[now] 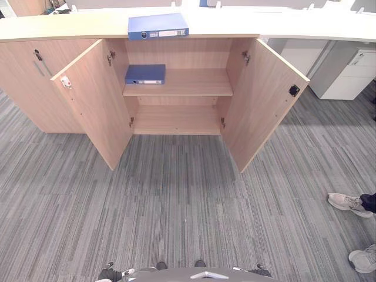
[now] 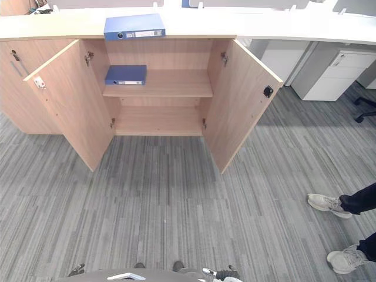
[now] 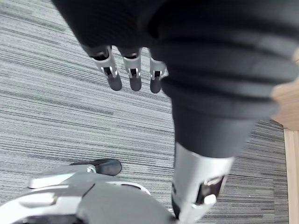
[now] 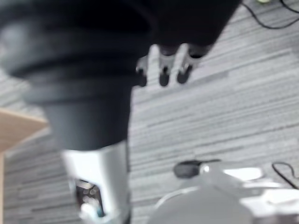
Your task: Walk over to the cabinet, pick up the folder, carry it to the office cabinet, place the folder inside the office cabinet, then close the office cabinet door
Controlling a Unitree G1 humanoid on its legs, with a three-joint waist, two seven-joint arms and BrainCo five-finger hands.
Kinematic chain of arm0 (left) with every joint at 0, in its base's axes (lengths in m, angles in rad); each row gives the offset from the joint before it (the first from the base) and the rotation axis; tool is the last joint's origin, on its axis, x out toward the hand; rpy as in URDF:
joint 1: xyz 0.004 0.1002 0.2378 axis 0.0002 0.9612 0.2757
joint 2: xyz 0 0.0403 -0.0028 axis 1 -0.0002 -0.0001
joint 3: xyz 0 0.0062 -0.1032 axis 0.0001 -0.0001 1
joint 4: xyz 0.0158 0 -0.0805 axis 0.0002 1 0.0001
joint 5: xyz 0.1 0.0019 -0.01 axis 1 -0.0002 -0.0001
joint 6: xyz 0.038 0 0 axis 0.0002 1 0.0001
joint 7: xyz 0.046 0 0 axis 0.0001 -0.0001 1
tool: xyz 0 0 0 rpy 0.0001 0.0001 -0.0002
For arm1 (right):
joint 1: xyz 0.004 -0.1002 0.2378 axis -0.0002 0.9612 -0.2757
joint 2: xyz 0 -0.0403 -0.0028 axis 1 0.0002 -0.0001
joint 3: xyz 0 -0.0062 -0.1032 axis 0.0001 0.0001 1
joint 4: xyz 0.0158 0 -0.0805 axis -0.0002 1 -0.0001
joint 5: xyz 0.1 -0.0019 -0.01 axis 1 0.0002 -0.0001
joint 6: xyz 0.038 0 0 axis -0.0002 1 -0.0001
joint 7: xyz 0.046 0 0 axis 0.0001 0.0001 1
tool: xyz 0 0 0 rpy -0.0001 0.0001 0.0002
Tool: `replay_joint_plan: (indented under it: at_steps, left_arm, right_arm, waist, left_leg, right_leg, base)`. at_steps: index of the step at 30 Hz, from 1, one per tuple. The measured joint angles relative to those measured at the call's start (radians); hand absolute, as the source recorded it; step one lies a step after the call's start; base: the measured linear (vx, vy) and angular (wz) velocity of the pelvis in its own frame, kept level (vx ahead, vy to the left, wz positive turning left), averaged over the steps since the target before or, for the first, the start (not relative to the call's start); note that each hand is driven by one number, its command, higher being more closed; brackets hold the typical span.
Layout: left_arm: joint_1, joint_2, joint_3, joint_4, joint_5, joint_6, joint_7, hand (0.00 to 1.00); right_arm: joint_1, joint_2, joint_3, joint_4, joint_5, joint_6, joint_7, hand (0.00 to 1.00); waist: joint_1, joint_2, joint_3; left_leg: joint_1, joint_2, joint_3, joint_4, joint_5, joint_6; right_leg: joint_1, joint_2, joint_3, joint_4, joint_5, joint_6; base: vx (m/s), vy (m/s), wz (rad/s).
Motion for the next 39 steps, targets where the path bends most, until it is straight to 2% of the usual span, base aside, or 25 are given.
replay_joint_plan:
  at_steps: [32,39]
  left_arm:
    - [-0.001,0.004,-0.001,0.0,-0.001,-0.001,0.001,0.0]
    - [-0.008,0.005,0.0,-0.003,-0.001,-0.002,0.001,0.0]
  right_arm:
    - [0.0,0.001,-0.002,0.001,0.021,0.0,-0.001,0.0]
    - [0.001,0.001,-0.001,0.001,0.021,0.001,0.0,0.0]
  waist:
    - [0.003,-0.012,0.008]
    - [0.017,-0.015,0.008]
  left_leg:
    - [0.001,0.003,0.036,0.0,-0.007,-0.002]
    - [-0.042,-0.001,0.066,0.006,-0.024,0.009]
  right_leg:
    - [-0.006,0.003,0.034,-0.006,0.005,0.005]
    - [-0.061,-0.001,0.055,0.008,-0.003,0.017]
  base:
    - [-0.02,-0.007,-0.03]
    - [-0.01,-0.003,-0.13]
